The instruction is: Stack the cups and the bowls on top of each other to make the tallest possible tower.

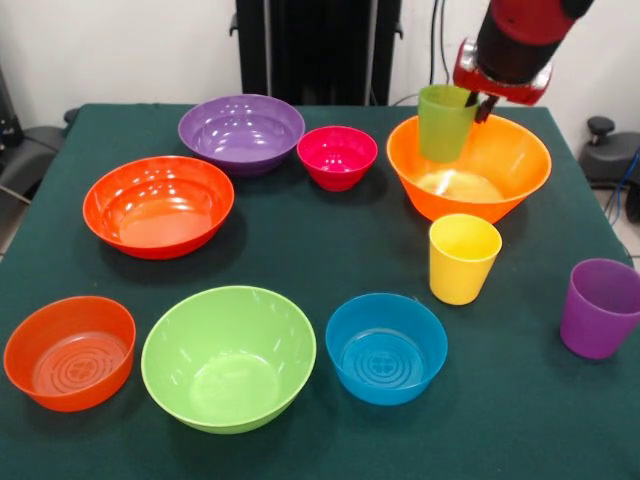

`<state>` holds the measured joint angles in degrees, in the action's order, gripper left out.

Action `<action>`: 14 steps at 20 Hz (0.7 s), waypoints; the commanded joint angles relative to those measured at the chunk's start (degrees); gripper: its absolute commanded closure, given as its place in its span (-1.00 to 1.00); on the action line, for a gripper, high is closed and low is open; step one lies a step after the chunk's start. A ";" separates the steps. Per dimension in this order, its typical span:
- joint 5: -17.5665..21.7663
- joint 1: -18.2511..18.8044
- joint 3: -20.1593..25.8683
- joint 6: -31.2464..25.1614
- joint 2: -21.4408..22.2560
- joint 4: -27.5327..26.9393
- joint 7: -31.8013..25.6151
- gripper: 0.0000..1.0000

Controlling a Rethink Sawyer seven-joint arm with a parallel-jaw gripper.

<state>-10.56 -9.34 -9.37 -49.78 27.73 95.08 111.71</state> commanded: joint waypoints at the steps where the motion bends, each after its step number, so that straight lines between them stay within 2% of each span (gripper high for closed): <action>1: -0.25 -0.39 6.29 8.90 -6.67 1.61 7.50 1.00; 8: 0.08 0.70 6.87 12.62 -12.48 -1.80 6.03 1.00; 14: -0.04 0.94 7.74 15.67 -14.66 -1.75 5.59 1.00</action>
<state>-11.01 -9.26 -8.57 -43.85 21.64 94.63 111.72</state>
